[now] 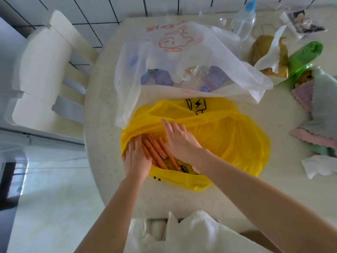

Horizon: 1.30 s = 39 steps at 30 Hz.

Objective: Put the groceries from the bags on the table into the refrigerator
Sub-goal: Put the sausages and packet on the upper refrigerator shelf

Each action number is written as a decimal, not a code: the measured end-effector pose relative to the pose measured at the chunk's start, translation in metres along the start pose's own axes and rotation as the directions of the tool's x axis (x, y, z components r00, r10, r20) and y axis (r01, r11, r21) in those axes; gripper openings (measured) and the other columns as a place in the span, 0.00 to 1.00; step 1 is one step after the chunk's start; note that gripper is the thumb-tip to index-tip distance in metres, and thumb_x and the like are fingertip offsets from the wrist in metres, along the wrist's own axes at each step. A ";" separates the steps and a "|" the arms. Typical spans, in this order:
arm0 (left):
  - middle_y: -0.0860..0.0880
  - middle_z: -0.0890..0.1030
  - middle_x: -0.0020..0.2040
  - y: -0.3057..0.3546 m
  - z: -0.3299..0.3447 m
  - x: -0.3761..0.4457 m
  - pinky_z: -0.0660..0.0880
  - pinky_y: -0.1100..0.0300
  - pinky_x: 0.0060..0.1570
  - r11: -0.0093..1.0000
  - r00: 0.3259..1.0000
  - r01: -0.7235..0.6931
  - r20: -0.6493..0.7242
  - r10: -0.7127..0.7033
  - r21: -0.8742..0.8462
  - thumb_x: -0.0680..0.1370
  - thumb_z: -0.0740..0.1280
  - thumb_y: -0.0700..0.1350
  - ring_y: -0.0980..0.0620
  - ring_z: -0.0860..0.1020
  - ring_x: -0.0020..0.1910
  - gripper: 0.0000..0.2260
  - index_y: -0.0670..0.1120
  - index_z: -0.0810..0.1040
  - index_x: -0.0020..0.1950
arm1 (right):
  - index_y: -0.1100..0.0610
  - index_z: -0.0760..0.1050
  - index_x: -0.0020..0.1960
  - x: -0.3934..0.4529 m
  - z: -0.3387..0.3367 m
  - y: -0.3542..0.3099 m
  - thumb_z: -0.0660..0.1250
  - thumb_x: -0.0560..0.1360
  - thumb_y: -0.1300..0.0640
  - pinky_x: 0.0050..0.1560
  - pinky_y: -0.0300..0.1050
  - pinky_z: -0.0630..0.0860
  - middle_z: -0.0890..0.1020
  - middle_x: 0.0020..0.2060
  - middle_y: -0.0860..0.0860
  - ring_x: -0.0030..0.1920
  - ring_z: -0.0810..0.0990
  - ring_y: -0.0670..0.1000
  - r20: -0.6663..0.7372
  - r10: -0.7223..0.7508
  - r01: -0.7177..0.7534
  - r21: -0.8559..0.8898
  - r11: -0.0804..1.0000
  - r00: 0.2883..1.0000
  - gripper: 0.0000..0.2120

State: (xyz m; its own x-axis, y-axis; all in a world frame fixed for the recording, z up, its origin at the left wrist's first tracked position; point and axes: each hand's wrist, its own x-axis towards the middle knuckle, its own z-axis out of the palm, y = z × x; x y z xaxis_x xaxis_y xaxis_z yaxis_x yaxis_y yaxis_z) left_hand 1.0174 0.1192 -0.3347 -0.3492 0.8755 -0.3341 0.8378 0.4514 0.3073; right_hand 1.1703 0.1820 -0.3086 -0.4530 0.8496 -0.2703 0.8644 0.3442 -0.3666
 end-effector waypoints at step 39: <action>0.35 0.53 0.74 0.074 0.014 0.015 0.70 0.45 0.64 0.921 0.902 0.373 0.188 -0.388 0.111 0.67 0.72 0.65 0.36 0.59 0.71 0.49 0.47 0.48 0.76 | 0.56 0.59 0.73 -0.070 0.036 0.029 0.69 0.72 0.45 0.53 0.53 0.76 0.70 0.64 0.56 0.60 0.73 0.60 0.036 0.340 -0.328 -0.186 0.926 0.940 0.36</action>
State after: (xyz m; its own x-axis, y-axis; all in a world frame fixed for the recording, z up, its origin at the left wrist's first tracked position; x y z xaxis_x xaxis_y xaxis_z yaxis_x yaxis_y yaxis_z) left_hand 1.0806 0.1629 -0.3297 -0.5609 0.5823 -0.5885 0.6883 0.7230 0.0595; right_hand 1.2197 0.1181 -0.3324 -0.1400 0.9011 -0.4104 0.9897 0.1148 -0.0854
